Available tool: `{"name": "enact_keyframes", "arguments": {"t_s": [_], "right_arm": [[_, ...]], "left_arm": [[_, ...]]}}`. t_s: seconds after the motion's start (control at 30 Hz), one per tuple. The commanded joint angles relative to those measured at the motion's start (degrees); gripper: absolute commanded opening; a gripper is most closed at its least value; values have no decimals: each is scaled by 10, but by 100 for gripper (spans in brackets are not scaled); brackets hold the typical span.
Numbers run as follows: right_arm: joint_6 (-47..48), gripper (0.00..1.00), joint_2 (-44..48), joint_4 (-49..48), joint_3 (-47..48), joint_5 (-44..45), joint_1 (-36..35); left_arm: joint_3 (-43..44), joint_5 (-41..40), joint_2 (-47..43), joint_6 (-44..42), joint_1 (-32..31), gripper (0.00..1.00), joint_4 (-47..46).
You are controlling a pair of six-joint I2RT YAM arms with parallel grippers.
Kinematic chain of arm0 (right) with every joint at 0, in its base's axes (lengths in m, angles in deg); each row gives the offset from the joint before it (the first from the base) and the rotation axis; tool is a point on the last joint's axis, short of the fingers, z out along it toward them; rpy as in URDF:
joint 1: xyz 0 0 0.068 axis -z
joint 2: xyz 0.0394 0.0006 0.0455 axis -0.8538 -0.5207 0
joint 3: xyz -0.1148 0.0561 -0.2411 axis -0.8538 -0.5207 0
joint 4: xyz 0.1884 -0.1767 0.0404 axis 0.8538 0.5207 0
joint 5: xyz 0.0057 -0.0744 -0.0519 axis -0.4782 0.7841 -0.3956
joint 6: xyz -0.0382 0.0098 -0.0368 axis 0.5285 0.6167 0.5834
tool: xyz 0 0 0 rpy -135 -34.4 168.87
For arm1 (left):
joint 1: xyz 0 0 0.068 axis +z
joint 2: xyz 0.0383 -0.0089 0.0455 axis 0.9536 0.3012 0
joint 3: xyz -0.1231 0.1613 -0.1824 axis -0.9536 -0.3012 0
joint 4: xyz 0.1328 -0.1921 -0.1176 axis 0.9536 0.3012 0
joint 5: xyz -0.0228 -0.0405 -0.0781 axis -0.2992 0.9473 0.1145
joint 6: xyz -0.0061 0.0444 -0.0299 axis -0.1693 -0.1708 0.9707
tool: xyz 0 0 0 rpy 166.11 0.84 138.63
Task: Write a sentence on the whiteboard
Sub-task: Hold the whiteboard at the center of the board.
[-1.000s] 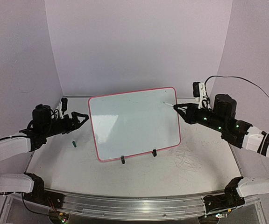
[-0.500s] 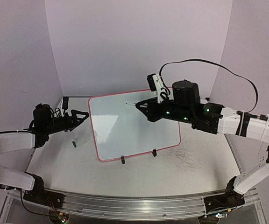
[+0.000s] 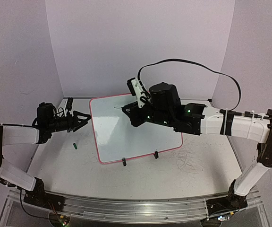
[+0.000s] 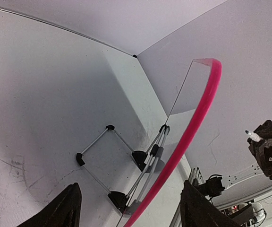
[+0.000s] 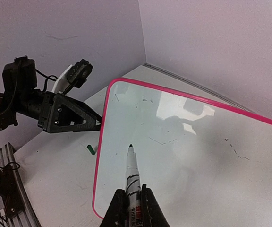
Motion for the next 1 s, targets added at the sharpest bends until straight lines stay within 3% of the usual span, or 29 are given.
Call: {"name": "enact_keyframes", "arguments": {"t_s": [0.0, 0.33, 0.97], "right_arm": [[39, 0, -27, -1, 60, 84, -23], [29, 0, -124, 51, 173, 102, -48], [19, 0, -197, 121, 263, 122, -56]], "left_arm": [[26, 12, 5, -21, 2, 69, -31], [18, 31, -3, -16, 0, 54, -68], [33, 27, 13, -46, -32, 21, -96]]}}
